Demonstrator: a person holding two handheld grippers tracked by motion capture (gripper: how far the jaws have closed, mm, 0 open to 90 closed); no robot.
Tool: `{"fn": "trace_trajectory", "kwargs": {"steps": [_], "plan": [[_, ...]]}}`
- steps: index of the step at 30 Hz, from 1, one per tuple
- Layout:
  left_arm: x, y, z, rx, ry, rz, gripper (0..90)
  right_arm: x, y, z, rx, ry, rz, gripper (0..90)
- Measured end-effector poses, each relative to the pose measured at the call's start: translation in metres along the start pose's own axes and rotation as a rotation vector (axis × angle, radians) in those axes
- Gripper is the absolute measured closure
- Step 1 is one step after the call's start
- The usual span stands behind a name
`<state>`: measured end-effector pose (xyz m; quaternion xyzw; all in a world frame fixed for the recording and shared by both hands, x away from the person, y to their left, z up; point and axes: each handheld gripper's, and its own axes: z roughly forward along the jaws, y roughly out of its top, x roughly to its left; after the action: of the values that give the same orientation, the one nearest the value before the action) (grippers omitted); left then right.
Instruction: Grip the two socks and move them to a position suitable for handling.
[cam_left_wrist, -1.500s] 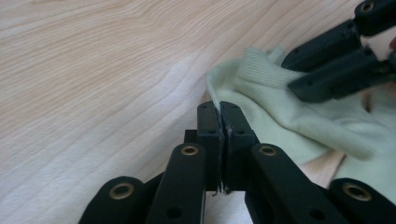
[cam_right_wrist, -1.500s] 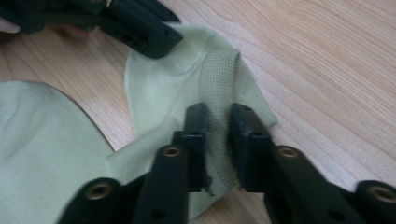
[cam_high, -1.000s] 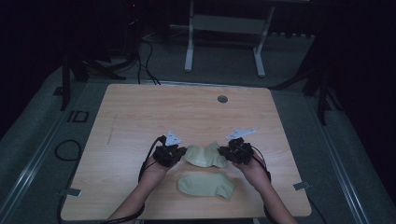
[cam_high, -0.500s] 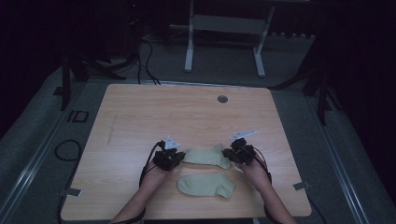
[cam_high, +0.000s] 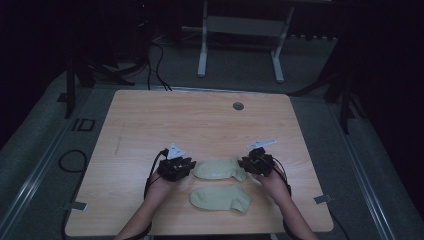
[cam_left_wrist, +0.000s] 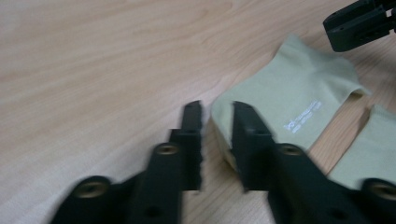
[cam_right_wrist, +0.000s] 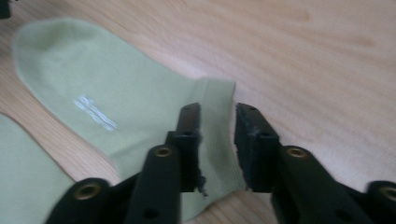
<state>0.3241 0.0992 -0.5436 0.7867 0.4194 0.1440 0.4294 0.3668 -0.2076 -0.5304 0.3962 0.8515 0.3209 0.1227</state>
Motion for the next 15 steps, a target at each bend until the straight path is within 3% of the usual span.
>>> {"fn": "trace_trajectory", "kwargs": {"steps": [3, 7, 10, 15], "plan": [[-0.007, 0.004, 0.001, -0.014, -0.013, 0.027, 86.9, 0.007, 0.005, -0.002, -0.006, 0.022, -0.021, 80.9], [-0.017, 0.006, 0.014, 0.021, -0.032, 0.066, 89.7, 0.019, 0.006, 0.005, -0.003, 0.029, -0.057, 84.7], [-0.019, 0.003, 0.024, 0.052, -0.027, 0.069, 89.6, 0.021, 0.003, 0.012, 0.014, 0.012, -0.069, 80.2], [-0.01, -0.008, 0.034, 0.099, -0.01, 0.047, 89.3, 0.013, -0.008, 0.019, 0.046, 0.005, -0.065, 71.9]]}}
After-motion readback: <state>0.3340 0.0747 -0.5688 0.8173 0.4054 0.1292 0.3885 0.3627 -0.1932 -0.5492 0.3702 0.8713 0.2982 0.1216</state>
